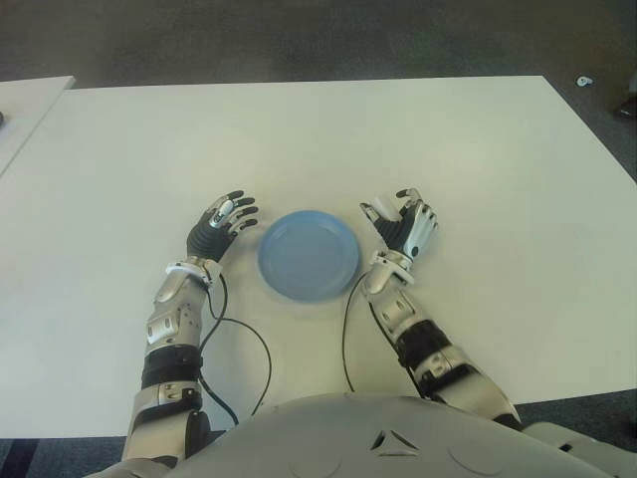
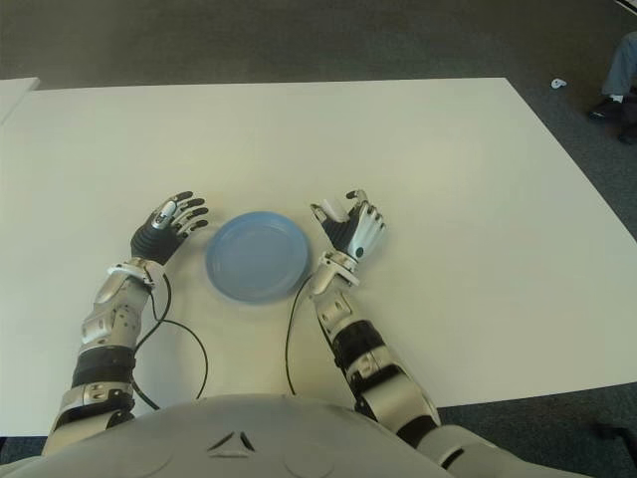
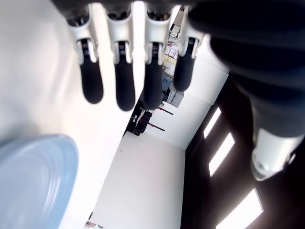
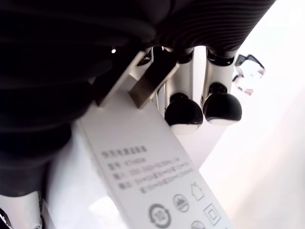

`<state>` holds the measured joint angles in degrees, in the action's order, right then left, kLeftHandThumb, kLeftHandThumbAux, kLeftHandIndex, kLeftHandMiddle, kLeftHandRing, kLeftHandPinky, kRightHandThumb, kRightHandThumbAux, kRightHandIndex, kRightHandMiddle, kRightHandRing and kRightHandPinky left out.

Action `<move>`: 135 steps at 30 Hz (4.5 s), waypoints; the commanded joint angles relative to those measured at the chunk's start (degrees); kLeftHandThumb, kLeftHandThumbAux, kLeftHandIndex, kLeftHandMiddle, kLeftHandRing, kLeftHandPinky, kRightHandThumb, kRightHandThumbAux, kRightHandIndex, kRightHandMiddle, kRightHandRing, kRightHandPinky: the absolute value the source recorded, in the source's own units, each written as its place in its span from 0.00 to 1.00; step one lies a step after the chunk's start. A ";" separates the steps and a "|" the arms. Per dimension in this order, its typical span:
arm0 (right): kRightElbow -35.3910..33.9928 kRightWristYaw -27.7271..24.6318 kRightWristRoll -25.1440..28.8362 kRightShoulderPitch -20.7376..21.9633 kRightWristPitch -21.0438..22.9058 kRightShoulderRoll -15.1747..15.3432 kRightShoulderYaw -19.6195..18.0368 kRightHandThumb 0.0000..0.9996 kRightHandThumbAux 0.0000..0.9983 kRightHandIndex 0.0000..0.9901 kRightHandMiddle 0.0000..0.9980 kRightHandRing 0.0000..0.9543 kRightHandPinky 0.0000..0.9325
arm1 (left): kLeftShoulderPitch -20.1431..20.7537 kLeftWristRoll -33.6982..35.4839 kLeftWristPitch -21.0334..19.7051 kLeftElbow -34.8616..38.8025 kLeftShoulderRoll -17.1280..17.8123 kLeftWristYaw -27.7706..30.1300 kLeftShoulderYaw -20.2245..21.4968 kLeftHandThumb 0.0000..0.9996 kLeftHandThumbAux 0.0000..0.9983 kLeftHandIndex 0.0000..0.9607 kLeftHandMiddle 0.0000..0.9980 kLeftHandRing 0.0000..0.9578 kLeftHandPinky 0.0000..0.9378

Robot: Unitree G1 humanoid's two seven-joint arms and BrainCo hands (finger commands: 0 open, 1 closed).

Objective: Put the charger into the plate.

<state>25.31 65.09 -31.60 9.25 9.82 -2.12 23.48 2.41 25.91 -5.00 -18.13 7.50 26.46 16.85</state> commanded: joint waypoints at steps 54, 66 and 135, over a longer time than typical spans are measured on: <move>-21.57 -42.61 -3.53 0.81 1.69 -1.69 7.76 0.75 0.71 0.45 0.88 0.91 0.91 | 1.40 -0.03 2.57 -5.45 -3.61 -0.36 -0.71 0.31 0.66 0.29 0.32 0.34 0.38; -13.24 -44.94 0.38 2.24 0.46 -4.21 8.46 0.75 0.71 0.45 0.89 0.92 0.92 | 2.17 -0.43 5.41 -7.75 -3.72 0.24 -0.77 0.31 0.66 0.26 0.29 0.32 0.35; -8.07 -53.13 -4.36 3.74 -6.60 0.80 11.18 0.34 0.15 0.00 0.00 0.00 0.00 | 1.34 -0.31 7.18 -9.52 -1.16 5.29 -1.46 0.24 0.68 0.21 0.17 0.21 0.29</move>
<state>17.99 13.07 -35.95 14.11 2.18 -1.06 34.89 5.00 25.89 2.97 -25.98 6.04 31.23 15.42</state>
